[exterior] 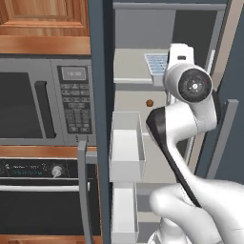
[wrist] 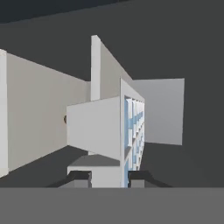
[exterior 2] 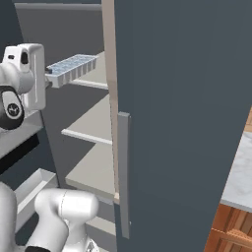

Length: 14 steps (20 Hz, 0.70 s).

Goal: Open the freezer door, pick up the ice cube tray from the freezer, and place it on the dining counter.

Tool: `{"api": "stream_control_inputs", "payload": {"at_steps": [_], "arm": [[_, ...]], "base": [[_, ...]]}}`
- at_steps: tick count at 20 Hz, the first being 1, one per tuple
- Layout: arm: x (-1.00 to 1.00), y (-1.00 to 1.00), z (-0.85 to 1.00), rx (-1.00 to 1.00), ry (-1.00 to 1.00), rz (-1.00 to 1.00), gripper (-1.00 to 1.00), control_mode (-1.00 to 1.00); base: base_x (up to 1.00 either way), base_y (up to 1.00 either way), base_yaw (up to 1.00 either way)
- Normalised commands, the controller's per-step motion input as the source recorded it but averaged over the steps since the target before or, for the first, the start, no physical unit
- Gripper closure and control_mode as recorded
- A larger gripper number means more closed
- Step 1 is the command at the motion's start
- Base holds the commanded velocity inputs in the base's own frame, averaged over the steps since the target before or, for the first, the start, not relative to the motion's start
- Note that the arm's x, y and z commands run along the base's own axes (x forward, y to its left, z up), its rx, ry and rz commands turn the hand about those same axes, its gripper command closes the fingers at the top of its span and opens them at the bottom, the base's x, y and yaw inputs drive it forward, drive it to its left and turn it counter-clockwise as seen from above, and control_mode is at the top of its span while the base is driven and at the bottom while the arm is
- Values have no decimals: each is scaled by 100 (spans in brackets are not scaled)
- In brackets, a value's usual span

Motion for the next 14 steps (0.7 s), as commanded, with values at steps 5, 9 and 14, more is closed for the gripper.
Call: {"api": "stream_control_inputs", "payload": {"at_steps": [5, 9, 14], "arm": [[-95, -4, 0, 0, 0, 0, 100, -100], [-76, -11, 0, 0, 0, 0, 100, -100], [-52, -21, 0, 0, 0, 0, 100, -100]], "base": [[0, 0, 0], [0, 0, 0], [0, 0, 0]]}}
